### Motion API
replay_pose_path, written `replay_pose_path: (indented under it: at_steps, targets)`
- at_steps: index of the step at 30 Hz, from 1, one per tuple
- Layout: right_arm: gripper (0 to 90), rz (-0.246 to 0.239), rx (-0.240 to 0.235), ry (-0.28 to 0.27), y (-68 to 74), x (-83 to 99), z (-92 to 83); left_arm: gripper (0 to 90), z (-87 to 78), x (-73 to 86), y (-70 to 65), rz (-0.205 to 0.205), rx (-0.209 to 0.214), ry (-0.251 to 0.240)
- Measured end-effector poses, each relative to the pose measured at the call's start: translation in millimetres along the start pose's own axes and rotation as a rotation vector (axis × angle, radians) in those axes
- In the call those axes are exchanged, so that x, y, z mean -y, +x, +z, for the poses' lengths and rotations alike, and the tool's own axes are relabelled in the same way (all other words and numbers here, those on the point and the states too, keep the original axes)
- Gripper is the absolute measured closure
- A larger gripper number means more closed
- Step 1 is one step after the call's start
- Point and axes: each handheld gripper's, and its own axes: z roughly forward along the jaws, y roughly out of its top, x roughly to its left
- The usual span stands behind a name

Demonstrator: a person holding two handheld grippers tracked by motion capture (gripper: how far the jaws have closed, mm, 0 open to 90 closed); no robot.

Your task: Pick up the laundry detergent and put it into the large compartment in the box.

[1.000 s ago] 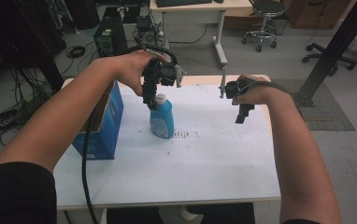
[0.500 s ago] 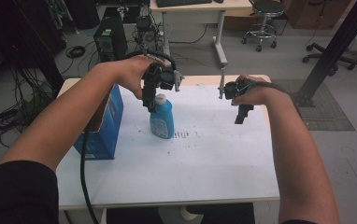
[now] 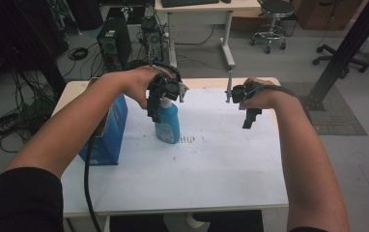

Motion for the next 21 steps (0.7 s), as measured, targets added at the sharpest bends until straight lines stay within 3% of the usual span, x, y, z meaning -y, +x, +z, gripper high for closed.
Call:
replay_pose_path:
  at_steps: [15, 21]
  targets:
    - [5.6, 0.006, -0.011, 0.001, -1.8, 1.8, 6.9, 0.2, 20.8, 0.6, 5.7, -0.001, -0.028, 0.029]
    - [5.6, 0.005, -0.009, -0.005, -2.6, 1.6, 6.1, 0.2, 22.0, 0.0, 5.3, -0.002, -0.035, 0.028]
